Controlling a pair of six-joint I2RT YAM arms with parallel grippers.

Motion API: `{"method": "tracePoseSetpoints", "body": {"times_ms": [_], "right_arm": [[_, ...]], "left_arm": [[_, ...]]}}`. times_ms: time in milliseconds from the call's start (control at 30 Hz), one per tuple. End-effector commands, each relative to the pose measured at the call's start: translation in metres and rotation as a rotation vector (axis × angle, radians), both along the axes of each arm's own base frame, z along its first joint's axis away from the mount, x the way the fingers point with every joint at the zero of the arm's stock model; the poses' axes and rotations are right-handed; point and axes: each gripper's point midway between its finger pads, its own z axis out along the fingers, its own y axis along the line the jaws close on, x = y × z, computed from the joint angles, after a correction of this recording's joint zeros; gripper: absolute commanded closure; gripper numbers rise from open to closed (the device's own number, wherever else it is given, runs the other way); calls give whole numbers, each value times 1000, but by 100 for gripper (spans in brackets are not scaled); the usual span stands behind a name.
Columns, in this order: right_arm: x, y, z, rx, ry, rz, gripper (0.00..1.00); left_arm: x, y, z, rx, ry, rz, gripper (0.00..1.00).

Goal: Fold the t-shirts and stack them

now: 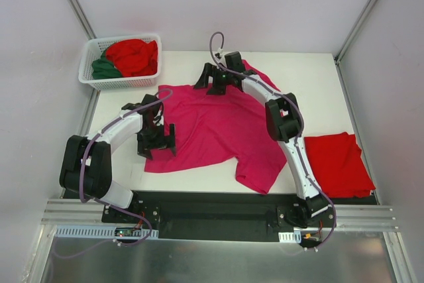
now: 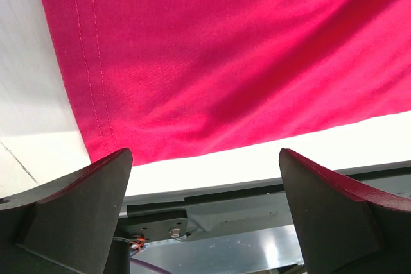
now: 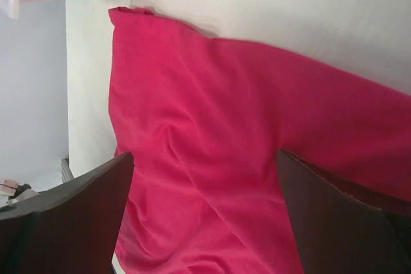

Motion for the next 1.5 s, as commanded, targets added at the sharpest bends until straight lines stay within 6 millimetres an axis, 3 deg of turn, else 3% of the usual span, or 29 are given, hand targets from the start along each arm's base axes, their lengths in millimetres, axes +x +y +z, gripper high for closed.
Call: {"method": "tracePoseSetpoints", "body": {"times_ms": [0, 233, 467, 700, 933, 1067, 1100, 1200, 1367, 1467], "right_arm": [[-3, 11, 32, 47, -41, 34, 4], [13, 12, 7, 24, -34, 7, 4], [24, 0, -19, -20, -37, -19, 4], [57, -19, -5, -1, -87, -108, 4], [97, -53, 4, 42, -100, -239, 4], [102, -50, 32, 154, -93, -247, 4], [105, -46, 47, 198, -134, -235, 4], [97, -32, 83, 303, -143, -200, 4], [86, -16, 127, 453, -113, -161, 4], [76, -12, 173, 562, -164, -105, 4]], "left_arm": [[3, -1, 11, -4, -14, 3, 1], [0, -5, 20, -30, -32, 7, 1], [-3, -9, 32, -60, -54, 16, 1], [-7, -11, 37, -66, -53, 16, 1], [-11, -10, 38, -60, -45, 15, 1], [-13, -10, 36, -55, -39, 11, 1], [-13, -11, 35, -55, -35, 11, 1], [-11, -15, 36, -55, -34, 0, 1], [-1, -24, 46, -68, -69, -5, 1], [5, -30, 53, -82, -96, -7, 1]]}}
